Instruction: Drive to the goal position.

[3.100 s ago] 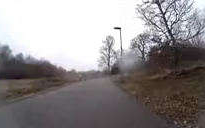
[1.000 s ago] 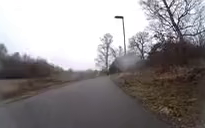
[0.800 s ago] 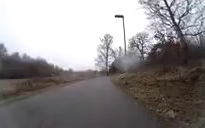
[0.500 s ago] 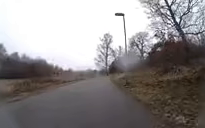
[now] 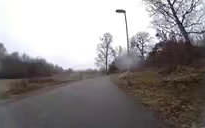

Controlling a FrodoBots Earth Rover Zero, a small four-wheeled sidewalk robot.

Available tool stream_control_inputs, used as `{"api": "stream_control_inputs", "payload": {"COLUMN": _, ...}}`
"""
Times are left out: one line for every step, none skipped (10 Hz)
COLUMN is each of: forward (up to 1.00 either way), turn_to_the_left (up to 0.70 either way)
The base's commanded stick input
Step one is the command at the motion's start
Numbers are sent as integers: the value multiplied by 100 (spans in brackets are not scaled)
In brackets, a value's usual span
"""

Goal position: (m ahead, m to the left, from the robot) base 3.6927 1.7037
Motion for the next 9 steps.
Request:
{"api": "stream_control_inputs", "payload": {"forward": 70, "turn_to_the_left": 0}}
{"api": "stream_control_inputs", "payload": {"forward": 70, "turn_to_the_left": 0}}
{"api": "stream_control_inputs", "payload": {"forward": 70, "turn_to_the_left": 0}}
{"api": "stream_control_inputs", "payload": {"forward": 70, "turn_to_the_left": 0}}
{"api": "stream_control_inputs", "payload": {"forward": 70, "turn_to_the_left": 0}}
{"api": "stream_control_inputs", "payload": {"forward": 70, "turn_to_the_left": 0}}
{"api": "stream_control_inputs", "payload": {"forward": 70, "turn_to_the_left": 0}}
{"api": "stream_control_inputs", "payload": {"forward": 70, "turn_to_the_left": 0}}
{"api": "stream_control_inputs", "payload": {"forward": 70, "turn_to_the_left": 0}}
